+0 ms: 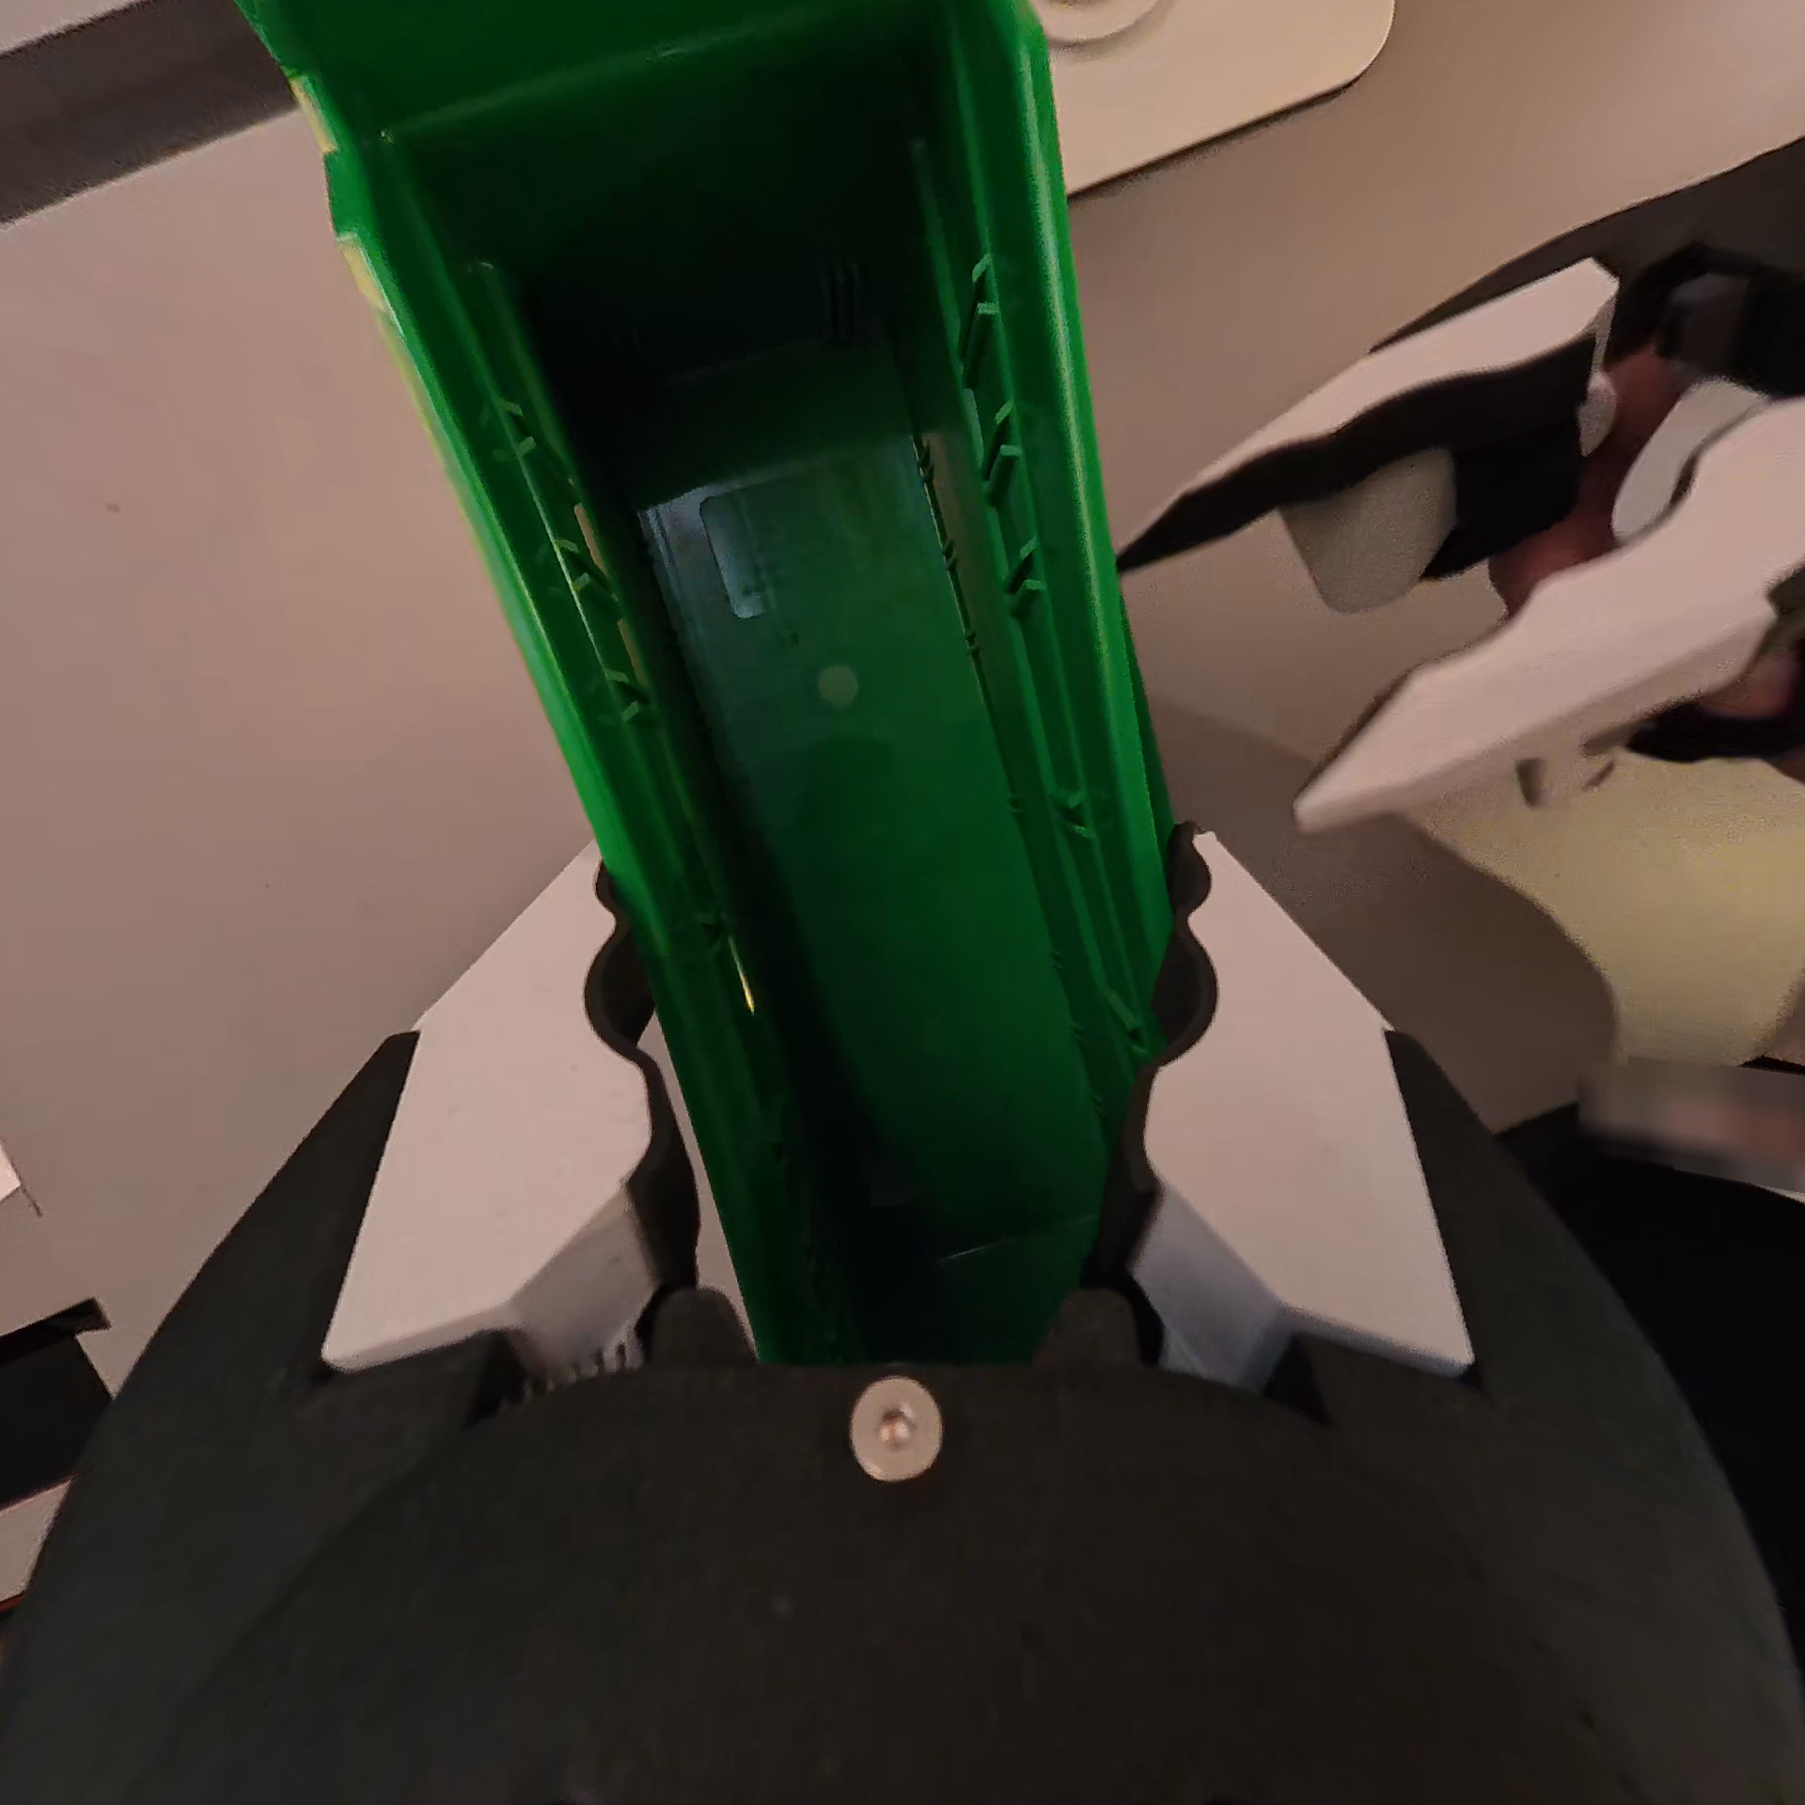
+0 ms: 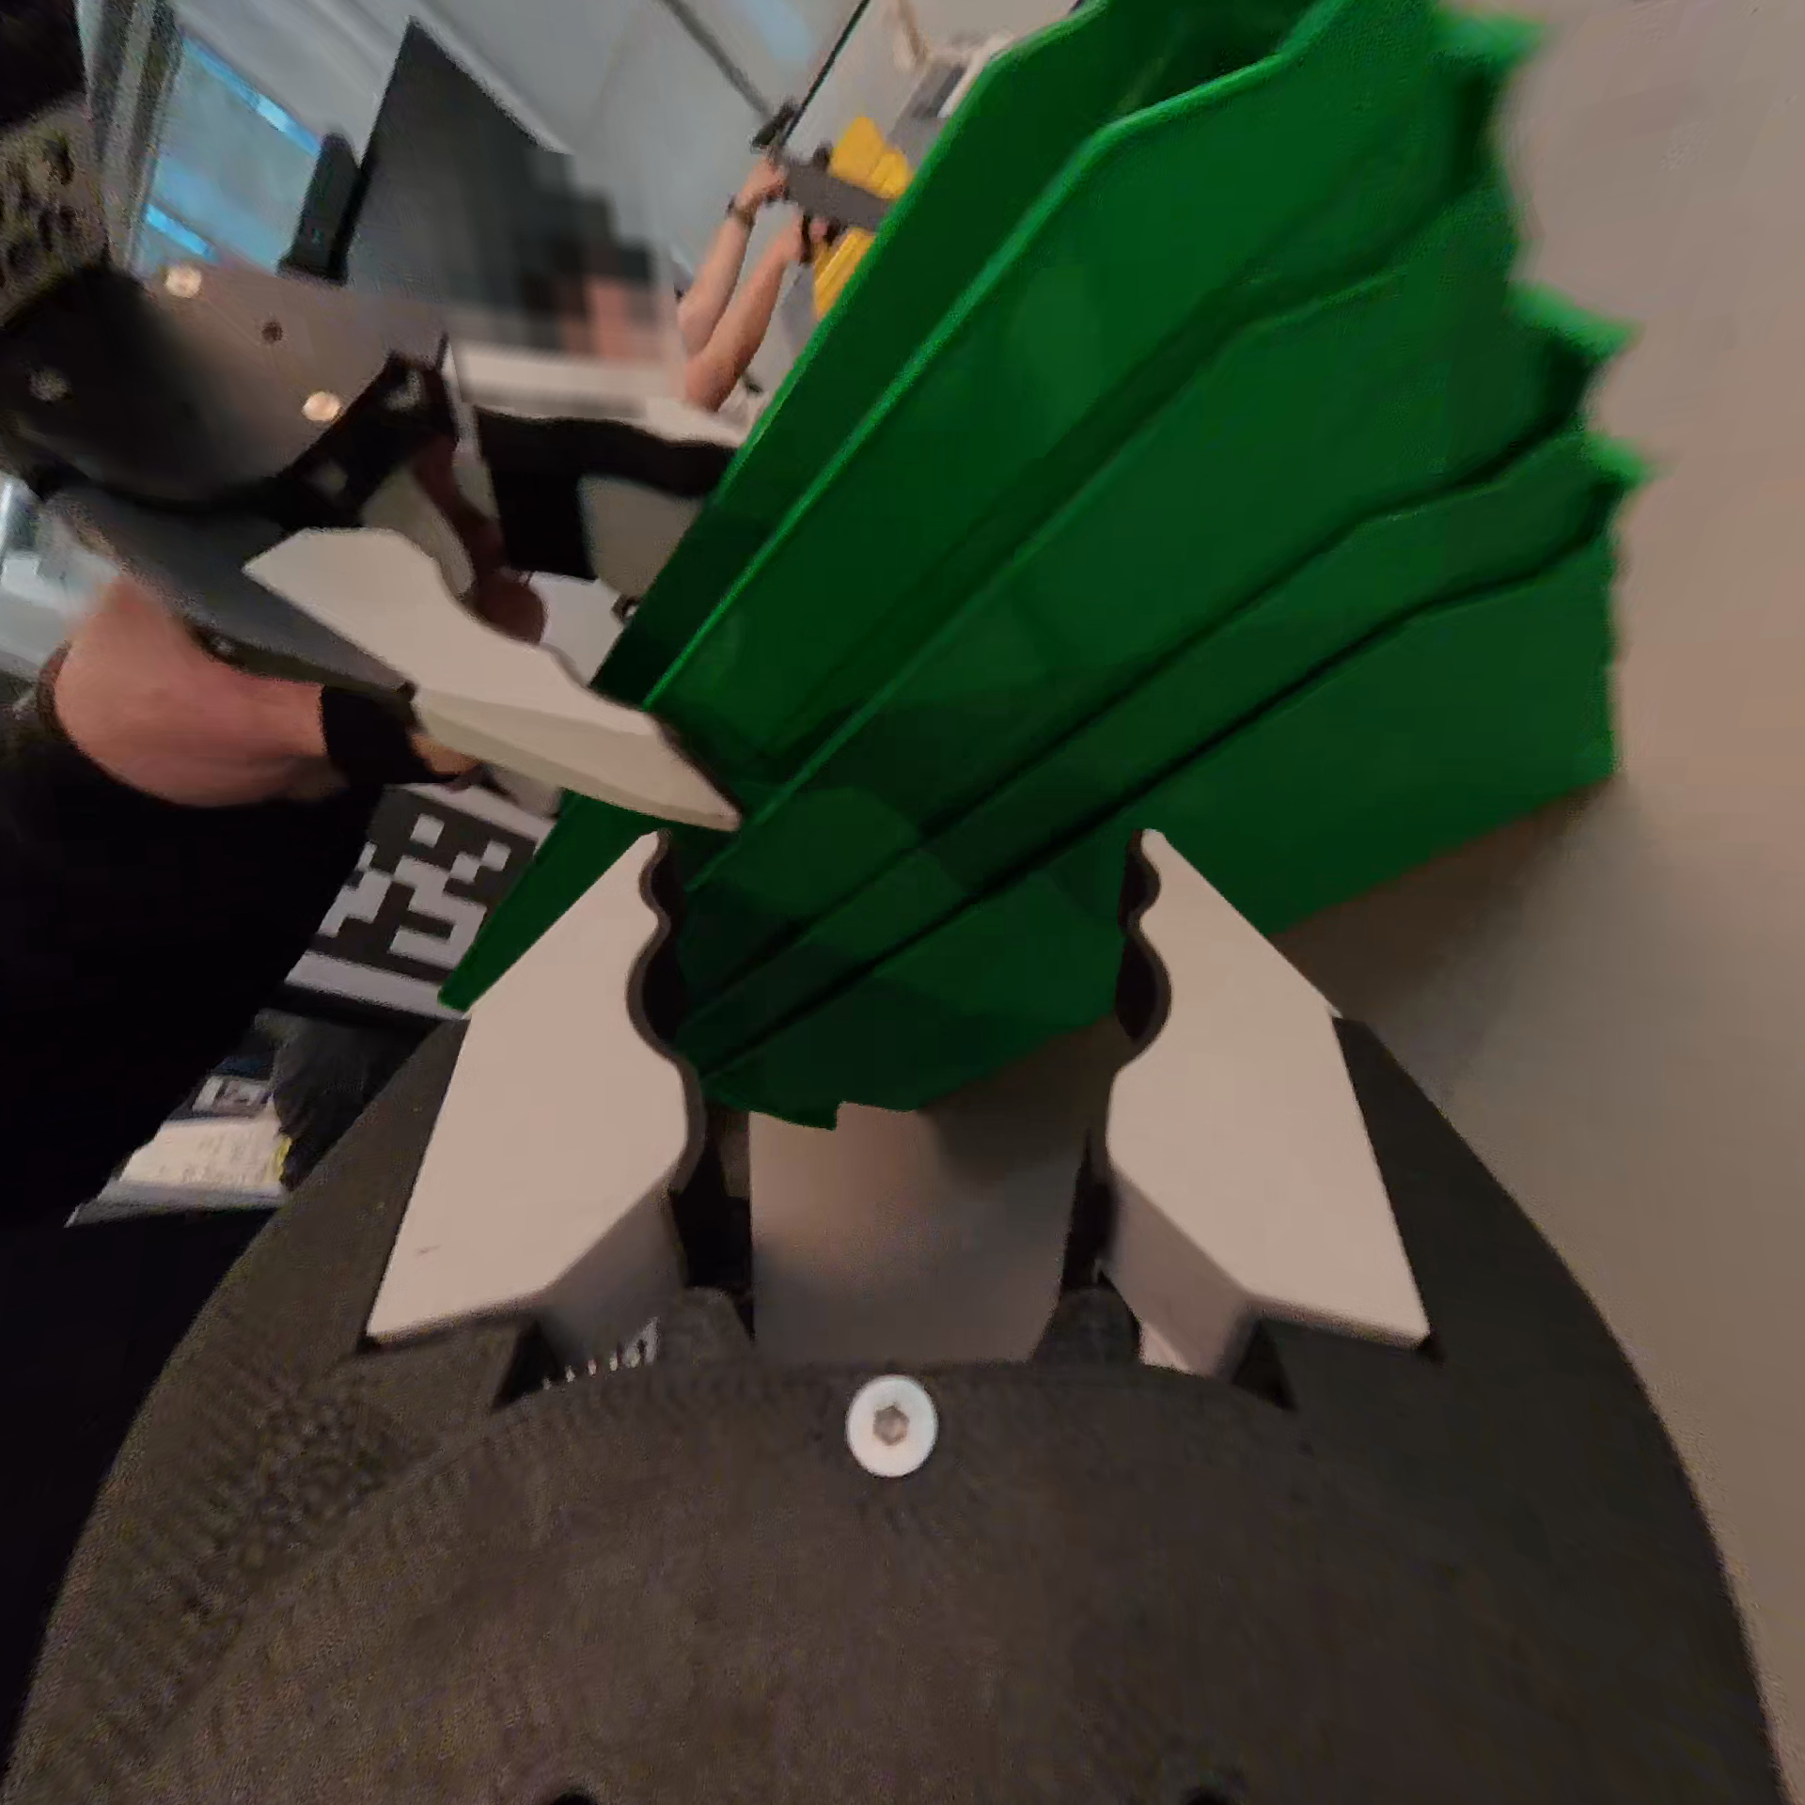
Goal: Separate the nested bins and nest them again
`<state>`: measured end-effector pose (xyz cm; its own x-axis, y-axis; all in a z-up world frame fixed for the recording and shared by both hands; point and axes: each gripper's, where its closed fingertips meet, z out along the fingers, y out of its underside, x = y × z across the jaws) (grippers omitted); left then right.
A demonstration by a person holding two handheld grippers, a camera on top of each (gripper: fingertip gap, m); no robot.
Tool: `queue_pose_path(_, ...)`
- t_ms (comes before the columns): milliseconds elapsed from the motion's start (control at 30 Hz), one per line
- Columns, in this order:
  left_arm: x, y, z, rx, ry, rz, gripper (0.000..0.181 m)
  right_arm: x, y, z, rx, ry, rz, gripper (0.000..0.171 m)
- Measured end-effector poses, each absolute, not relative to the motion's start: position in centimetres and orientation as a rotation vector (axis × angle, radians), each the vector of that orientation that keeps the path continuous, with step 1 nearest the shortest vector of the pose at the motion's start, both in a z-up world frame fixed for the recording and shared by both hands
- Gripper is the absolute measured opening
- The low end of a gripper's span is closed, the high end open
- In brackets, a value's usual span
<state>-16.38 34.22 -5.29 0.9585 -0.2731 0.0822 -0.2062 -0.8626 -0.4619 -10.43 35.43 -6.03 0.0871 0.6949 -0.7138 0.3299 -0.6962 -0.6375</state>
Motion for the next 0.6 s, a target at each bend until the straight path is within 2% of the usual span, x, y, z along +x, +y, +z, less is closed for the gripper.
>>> queue_pose_path(467,-16.1,34.2,-4.5,-2.628,0.393,-0.179,0.106,-11.9,37.3,-6.1,-2.13,-0.91,1.517,0.087)
queue_pose_path(567,-15.8,34.2,-4.4,-2.615,0.415,-0.149,0.104,-11.9,37.3,-6.3,-2.153,-0.911,1.494,0.073)
queue_pose_path(600,-15.8,34.2,-4.5,-2.615,0.411,-0.146,0.103,-11.9,37.5,-6.7,-2.171,-0.908,1.47,0.079)
